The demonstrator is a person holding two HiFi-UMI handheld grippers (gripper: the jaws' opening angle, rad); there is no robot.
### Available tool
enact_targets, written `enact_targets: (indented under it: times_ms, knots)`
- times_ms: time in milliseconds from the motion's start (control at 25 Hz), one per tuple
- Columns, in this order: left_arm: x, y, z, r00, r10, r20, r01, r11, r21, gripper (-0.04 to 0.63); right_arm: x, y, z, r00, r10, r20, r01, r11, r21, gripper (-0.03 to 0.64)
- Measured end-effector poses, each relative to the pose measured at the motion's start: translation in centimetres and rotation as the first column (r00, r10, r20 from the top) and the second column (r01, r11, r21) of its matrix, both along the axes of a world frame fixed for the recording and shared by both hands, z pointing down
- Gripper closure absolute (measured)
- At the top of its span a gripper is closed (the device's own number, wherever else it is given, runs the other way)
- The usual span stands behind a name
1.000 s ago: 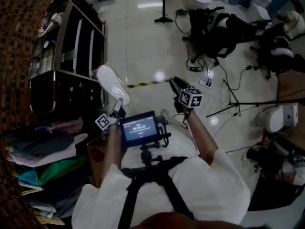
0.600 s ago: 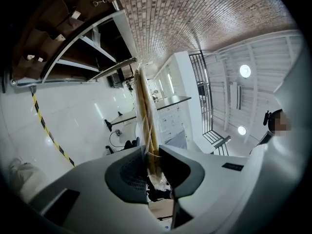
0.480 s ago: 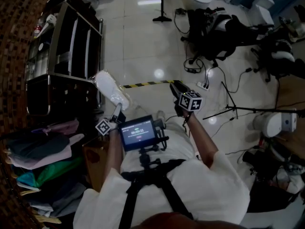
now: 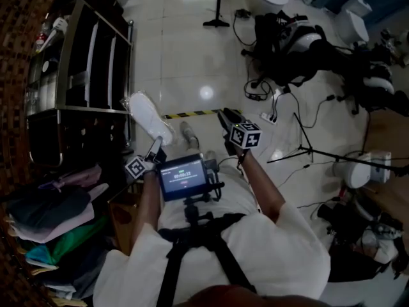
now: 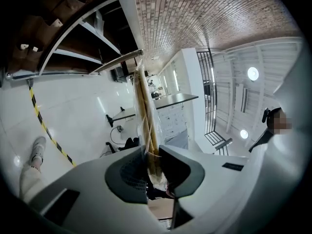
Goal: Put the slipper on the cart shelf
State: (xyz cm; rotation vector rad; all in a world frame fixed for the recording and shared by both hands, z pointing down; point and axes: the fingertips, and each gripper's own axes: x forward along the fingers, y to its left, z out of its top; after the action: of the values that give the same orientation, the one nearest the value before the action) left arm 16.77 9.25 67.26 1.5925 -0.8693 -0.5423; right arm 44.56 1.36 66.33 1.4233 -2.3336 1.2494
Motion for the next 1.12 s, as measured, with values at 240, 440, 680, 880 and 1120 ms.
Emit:
enact_targets:
  times_ms: [240, 440, 680, 880, 1120]
  knots:
    - [-1.9, -7.9, -1.4, 1.0, 0.025, 0.013, -0.026, 0.999, 0.028, 0.545, -1.1, -7.3, -2.1, 1.0, 0.029, 0.001, -0.03, 0.999, 0.032, 0.495]
    - [-3.8, -14.2, -2.7, 0.999, 0.034, 0.006, -0.034, 0.998, 0.06, 0.545, -1.8, -13.5, -3.3, 0.999, 0.044, -0.024, -0.042, 0.997, 0.063, 0.495]
    - [-5.4, -18.6, -1.8, 1.0, 0.029, -0.007, -0.029, 0.998, 0.051, 0.545, -2.7, -17.8, -0.6, 0.998, 0.063, -0.013, -0.063, 0.998, 0.03, 0.495]
    - [-6.4, -22.6, -0.2, 0.999, -0.011, -0.031, 0.012, 0.999, 0.036, 0.545, -4.1, -22.2, 0.4, 0.999, 0.043, -0.014, -0.043, 0.999, 0.014, 0.495]
    - [-6.5, -26.4, 1.4, 0.993, -0.12, 0.021, 0.12, 0.993, -0.007, 0.543, -1.8, -28.2, 0.5, 0.999, -0.016, -0.027, 0.016, 1.0, 0.0, 0.495]
